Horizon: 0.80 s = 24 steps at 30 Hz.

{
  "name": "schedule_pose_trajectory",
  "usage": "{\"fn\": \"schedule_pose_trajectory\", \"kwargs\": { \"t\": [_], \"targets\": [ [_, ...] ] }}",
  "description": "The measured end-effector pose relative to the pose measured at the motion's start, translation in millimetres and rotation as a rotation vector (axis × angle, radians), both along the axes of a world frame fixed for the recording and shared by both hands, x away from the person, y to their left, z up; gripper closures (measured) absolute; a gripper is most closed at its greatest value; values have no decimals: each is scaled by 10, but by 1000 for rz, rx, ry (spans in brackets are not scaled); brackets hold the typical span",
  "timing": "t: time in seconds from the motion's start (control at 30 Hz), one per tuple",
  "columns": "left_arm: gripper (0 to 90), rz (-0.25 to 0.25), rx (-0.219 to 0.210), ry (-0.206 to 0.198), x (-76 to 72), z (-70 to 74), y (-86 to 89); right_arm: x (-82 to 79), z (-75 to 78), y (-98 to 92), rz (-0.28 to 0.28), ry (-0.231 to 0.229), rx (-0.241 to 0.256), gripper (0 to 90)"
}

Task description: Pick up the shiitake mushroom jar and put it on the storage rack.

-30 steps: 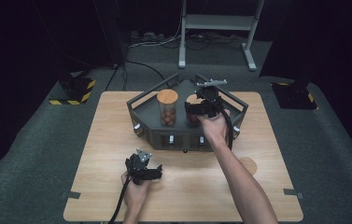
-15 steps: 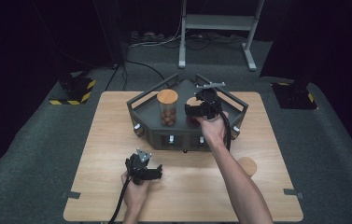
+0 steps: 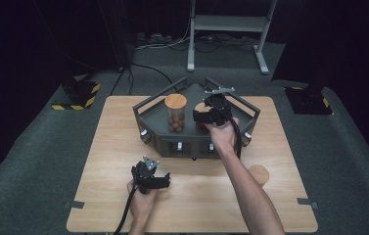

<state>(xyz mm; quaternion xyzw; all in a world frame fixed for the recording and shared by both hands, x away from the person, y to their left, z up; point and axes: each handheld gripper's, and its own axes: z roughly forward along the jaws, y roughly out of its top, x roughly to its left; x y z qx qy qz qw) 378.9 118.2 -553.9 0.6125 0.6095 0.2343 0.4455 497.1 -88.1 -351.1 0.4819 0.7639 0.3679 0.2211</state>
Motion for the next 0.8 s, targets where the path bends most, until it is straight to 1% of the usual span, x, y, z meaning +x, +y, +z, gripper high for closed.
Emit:
{"fn": "schedule_pose_trajectory", "kwargs": {
  "t": [0.43, 0.67, 0.73, 0.8],
  "targets": [
    [53, 0, 0, 0, 0, 0, 0, 5, -1, 5, 1, 0, -2, 227],
    [53, 0, 0, 0, 0, 0, 0, -10, 28, -30, 10, -25, 24, 145],
    [53, 0, 0, 0, 0, 0, 0, -15, 41, -51, 15, -25, 39, 120],
    [53, 0, 0, 0, 0, 0, 0, -17, 44, -56, 16, -25, 41, 113]
  ]
}}
